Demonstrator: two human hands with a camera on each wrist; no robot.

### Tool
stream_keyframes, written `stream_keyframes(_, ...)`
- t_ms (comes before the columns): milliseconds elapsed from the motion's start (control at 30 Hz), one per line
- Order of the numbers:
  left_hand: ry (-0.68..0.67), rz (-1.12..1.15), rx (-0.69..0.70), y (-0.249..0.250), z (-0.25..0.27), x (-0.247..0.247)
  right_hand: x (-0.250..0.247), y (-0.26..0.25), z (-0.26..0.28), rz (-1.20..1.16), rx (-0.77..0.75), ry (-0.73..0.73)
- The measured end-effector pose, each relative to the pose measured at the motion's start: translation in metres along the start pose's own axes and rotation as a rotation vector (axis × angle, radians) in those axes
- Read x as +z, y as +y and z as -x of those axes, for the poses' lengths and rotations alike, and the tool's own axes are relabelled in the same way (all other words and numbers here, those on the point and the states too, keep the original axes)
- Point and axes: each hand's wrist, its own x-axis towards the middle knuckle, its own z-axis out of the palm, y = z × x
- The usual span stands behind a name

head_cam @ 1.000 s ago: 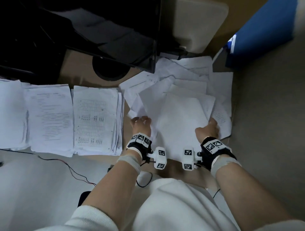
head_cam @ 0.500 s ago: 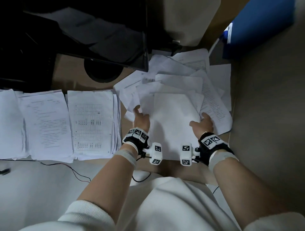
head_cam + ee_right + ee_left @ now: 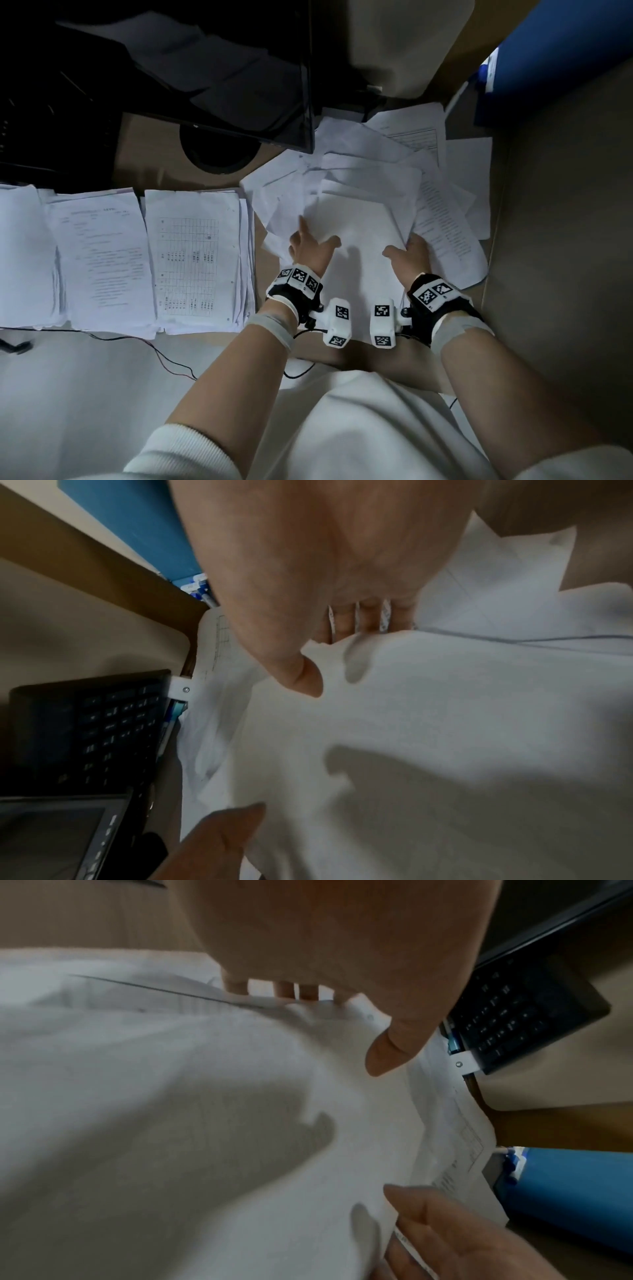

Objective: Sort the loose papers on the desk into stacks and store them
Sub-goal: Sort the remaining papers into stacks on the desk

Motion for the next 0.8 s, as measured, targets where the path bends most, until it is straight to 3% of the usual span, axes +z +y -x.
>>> stream_keyframes(100,-0.014,-0.018,0.018,-0.004,0.008,0.005,-0.001,-0.001,0.006,0.019,-0.036,-0.095)
stream_keyframes(267,0.053,0.137,-0.052,-0.008,0.014,0.002,-0.015,0.002,0.019,0.071,-0.006,-0.099)
stream_keyframes(433,0.056,0.036,-0.113,-0.019,0.012,-0.002,-0.011,0.016,0.03,0.028,-0.076,0.085)
stream_keyframes(533,0.035,-0.027,-0.054,-0.027,0.014,0.001,-0.011,0.017,0.036,0.003,-0.037,0.151)
stream_keyframes(667,0.025,-0.095,0.078,-0.032,0.016,0.006,-0.017,0.02,0.041,0.006,0.029,0.114)
stream_keyframes(800,0.024,-0.095,0.112,-0.039,0.015,0.005,-0.023,0.017,0.047,-0.045,-0.028,0.015)
